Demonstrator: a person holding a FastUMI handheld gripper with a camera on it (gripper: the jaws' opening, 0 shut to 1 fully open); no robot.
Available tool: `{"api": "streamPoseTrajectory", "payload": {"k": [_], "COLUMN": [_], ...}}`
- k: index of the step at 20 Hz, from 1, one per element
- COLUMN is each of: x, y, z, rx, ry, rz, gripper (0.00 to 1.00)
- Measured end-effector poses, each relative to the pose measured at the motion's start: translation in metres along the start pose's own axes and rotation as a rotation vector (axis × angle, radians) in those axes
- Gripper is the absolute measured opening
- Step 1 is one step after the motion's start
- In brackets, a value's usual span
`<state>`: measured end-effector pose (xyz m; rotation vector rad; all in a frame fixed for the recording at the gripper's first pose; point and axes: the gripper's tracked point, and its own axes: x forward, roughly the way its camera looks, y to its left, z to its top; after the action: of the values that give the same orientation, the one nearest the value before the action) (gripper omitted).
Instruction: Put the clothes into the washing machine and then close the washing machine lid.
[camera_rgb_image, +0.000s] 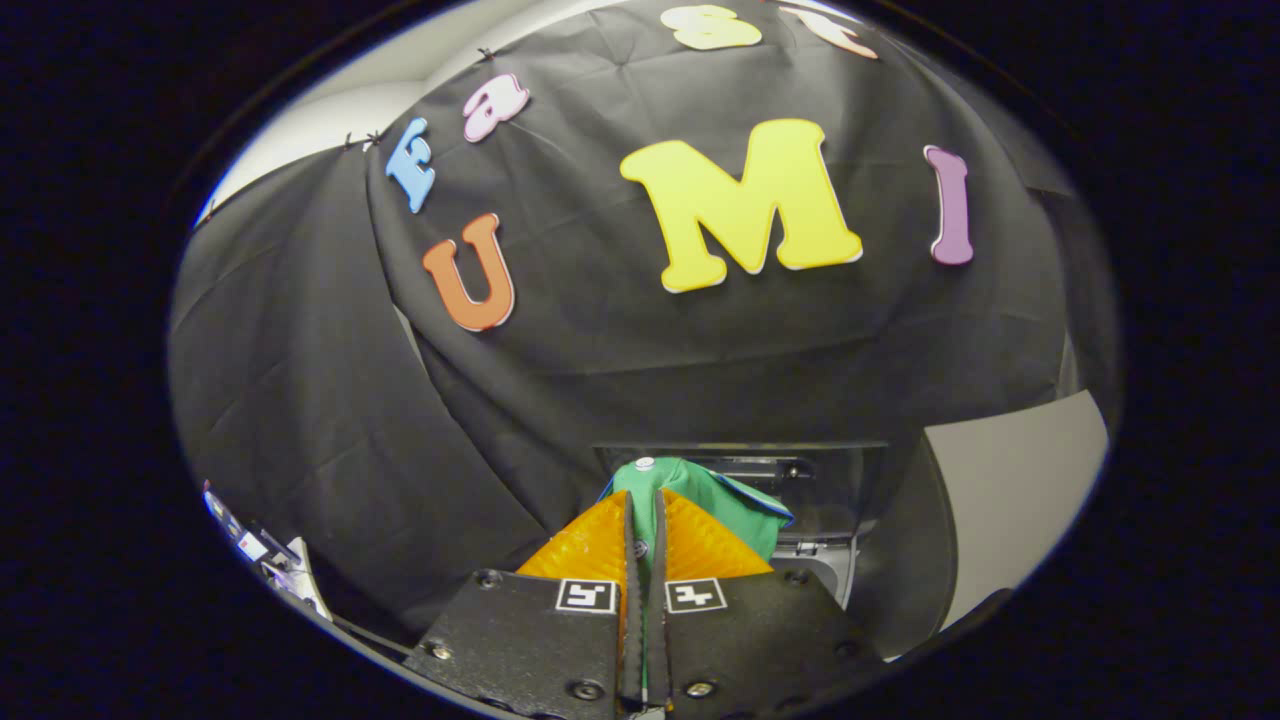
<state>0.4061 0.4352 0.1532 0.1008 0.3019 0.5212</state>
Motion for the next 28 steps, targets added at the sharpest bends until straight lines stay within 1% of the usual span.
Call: {"api": "streamPoseTrajectory", "payload": {"k": [8,15,19,21,24,28], "x": [0.076,0.118,0.132,0.135,0.134,0.138], "y": [-0.041,-0.061,-0.067,-0.071,-0.071,-0.079], "z": [-0.073,-0.137,-0.169,-0.178,-0.185,-0.185], "rx": [0.031,0.048,0.074,0.079,0.118,0.12], "ry": [0.196,0.344,0.419,0.456,0.49,0.495], "rz": [-0.066,-0.123,-0.144,-0.159,-0.175,-0.194], "gripper": [0.05,0.05,0.05,0.05,0.05,0.05]}}
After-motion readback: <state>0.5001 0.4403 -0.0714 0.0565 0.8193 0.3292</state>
